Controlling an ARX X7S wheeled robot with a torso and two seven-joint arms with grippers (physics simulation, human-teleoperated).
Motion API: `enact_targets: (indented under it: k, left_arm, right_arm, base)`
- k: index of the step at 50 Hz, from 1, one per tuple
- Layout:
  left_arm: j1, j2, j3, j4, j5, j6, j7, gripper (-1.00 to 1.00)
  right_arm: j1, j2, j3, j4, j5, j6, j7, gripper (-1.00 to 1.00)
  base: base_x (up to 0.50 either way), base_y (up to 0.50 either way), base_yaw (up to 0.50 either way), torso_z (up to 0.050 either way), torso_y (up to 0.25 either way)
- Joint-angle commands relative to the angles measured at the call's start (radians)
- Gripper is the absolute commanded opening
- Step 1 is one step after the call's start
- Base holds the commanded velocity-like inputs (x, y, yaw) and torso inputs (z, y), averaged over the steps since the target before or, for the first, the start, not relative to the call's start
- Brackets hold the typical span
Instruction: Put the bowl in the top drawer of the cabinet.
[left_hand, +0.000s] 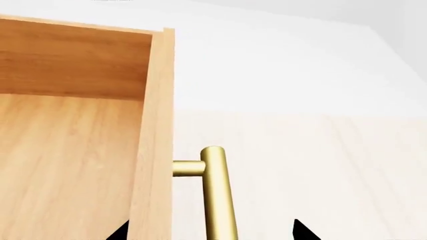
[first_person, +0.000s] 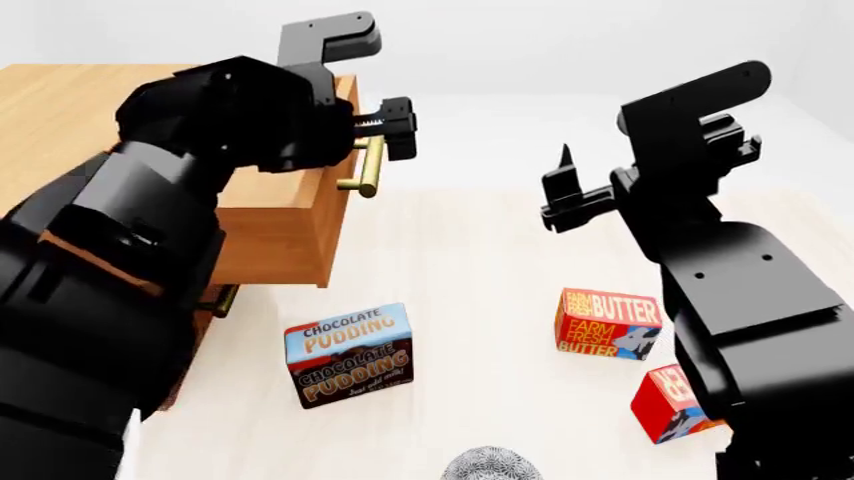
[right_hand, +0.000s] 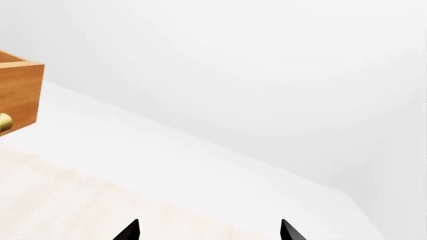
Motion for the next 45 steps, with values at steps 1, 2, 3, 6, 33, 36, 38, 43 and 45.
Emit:
enact_targets:
  k: [1,2,3,6,33,36,38,43,45]
  left_arm:
    - [-0.017,-0.038,0.005,0.189,-0.262,0.015,-0.07,1.0]
    - [-0.02,-0.048,0.004,0.208,-0.262,0.016,-0.082,1.0]
    - [-0.025,-0.055,0.004,0.218,-0.26,0.016,-0.091,1.0]
    - [-0.034,-0.092,0.015,0.297,-0.238,0.031,-0.133,1.0]
    - [0.147,-0.449,-0.129,1.117,-0.405,0.025,-0.492,1.0]
    - [0.217,-0.495,-0.139,1.217,-0.429,0.037,-0.505,1.0]
    - [0.264,-0.529,-0.147,1.297,-0.438,0.048,-0.511,1.0]
    - [0.369,-0.593,-0.167,1.482,-0.464,0.078,-0.518,1.0]
    - [0.409,-0.612,-0.169,1.551,-0.447,0.092,-0.506,1.0]
  right_arm:
    - [-0.022,0.011,0.013,-0.012,0.006,-0.001,0.002,1.0]
    - [-0.023,0.012,0.013,-0.013,0.006,0.0,0.002,1.0]
    - [-0.025,0.013,0.013,-0.013,0.006,0.0,0.002,1.0]
    - [-0.027,0.014,0.011,-0.012,0.005,0.0,0.003,1.0]
    - [-0.033,-0.019,0.022,0.032,0.007,-0.034,0.033,1.0]
    - [-0.03,-0.02,0.049,0.03,0.006,-0.04,0.048,1.0]
    - [-0.029,-0.018,0.061,0.044,0.003,-0.056,0.055,1.0]
    - [-0.035,-0.023,0.094,0.093,0.004,-0.103,0.066,1.0]
    - [-0.04,-0.026,0.106,0.104,-0.007,-0.129,0.086,1.0]
  base:
    - [0.0,0.0,0.0,0.0,0.01]
    - [0.0,0.0,0.0,0.0,0.0]
    - [0.0,0.0,0.0,0.0,0.0]
    - [0.0,0.0,0.0,0.0,0.0]
    - [0.0,0.0,0.0,0.0,0.0]
    - [0.0,0.0,0.0,0.0,0.0]
    - [0.0,0.0,0.0,0.0,0.0]
    - [0.0,0.0,0.0,0.0,0.0]
    - [0.0,0.0,0.0,0.0,0.0]
